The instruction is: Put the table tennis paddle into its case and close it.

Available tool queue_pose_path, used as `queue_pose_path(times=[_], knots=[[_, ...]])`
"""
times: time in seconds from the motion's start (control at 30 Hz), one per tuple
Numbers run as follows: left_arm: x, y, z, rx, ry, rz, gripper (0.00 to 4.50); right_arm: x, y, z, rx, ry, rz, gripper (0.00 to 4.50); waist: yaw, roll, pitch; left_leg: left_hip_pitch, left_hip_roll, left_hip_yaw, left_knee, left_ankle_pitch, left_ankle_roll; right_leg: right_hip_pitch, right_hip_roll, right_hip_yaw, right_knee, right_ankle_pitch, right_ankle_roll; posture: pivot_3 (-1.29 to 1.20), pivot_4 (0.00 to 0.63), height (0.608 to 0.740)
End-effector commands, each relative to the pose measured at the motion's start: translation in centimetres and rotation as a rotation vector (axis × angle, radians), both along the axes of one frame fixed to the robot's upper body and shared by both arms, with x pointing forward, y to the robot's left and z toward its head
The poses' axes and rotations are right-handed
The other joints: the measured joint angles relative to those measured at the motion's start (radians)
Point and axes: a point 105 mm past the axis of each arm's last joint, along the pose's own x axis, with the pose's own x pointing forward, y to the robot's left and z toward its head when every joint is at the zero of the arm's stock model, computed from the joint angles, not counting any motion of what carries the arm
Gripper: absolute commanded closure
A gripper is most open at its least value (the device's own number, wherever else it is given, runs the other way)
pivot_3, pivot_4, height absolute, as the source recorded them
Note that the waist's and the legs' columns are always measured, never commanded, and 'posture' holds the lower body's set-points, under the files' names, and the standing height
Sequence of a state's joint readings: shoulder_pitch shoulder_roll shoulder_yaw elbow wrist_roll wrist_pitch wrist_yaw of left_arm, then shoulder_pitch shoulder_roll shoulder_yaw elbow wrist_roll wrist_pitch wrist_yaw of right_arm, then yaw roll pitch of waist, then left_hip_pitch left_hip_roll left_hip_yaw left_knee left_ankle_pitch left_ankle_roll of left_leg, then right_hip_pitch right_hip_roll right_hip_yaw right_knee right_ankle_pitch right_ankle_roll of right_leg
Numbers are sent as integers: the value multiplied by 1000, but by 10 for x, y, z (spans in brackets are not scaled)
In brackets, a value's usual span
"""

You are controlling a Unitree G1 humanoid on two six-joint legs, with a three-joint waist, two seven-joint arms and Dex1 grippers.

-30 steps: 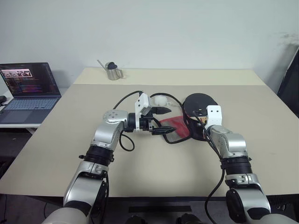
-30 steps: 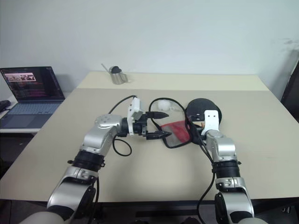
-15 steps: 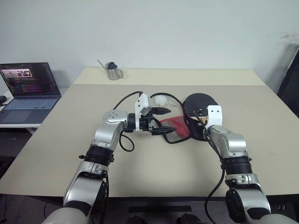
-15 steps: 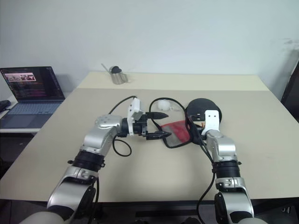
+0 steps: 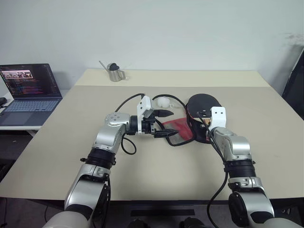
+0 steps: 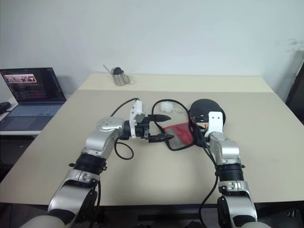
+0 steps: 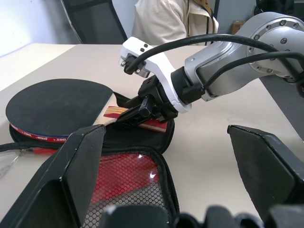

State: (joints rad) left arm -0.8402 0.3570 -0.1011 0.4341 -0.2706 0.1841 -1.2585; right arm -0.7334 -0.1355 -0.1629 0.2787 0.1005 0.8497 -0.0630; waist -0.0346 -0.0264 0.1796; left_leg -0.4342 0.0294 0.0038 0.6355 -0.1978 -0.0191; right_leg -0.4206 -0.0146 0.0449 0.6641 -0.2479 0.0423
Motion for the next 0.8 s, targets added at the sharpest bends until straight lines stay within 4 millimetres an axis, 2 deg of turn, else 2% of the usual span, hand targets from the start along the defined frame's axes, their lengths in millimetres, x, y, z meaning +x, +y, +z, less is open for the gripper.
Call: queue_pose_path(times=[0.03, 0.2, 0.4, 0.53, 0.7, 0.73, 0.8], knots=[[-1, -3, 16, -12, -59, -21, 0, 6, 2, 33, 18, -127, -1, 3006, 0, 0, 0, 0, 0, 0, 0, 0, 0, 0, 0, 0, 0, 0, 0, 0, 150, 740], [-1, -3, 16, -11, -60, -22, 0, 5, -12, 31, -43, -116, -42, 3006, 0, 0, 0, 0, 0, 0, 0, 0, 0, 0, 0, 0, 0, 0, 0, 0, 150, 740], [-2, -2, 15, -11, -58, -24, 0, 4, -9, 28, -52, -106, -10, 3006, -1, 0, 0, 0, 0, 0, 0, 0, 0, 0, 0, 0, 0, 0, 0, 0, 150, 740], [-2, -3, 15, -11, -58, -26, 0, 2, -11, 31, 9, -147, -36, 3006, -1, 0, 0, 0, 0, 0, 0, 0, 0, 0, 0, 0, 0, 0, 0, 0, 150, 740], [-1, -4, 16, -11, -60, -26, 0, 2, -7, 25, -8, -104, -19, 3006, -1, 0, 0, 0, 0, 0, 0, 0, 0, 0, 0, 0, 0, 0, 0, 0, 150, 740], [-1, -4, 16, -10, -60, -26, 0, 1, -9, 25, 2, -115, -32, 3146, 0, 0, 0, 0, 0, 0, 0, 0, 0, 0, 0, 0, 0, 0, 0, 0, 150, 740], [-1, -4, 16, -10, -59, -27, 0, 1, -10, 26, 7, -124, -43, 3146, -1, 0, 0, 0, 0, 0, 0, 0, 0, 0, 0, 0, 0, 0, 0, 0, 150, 740]])
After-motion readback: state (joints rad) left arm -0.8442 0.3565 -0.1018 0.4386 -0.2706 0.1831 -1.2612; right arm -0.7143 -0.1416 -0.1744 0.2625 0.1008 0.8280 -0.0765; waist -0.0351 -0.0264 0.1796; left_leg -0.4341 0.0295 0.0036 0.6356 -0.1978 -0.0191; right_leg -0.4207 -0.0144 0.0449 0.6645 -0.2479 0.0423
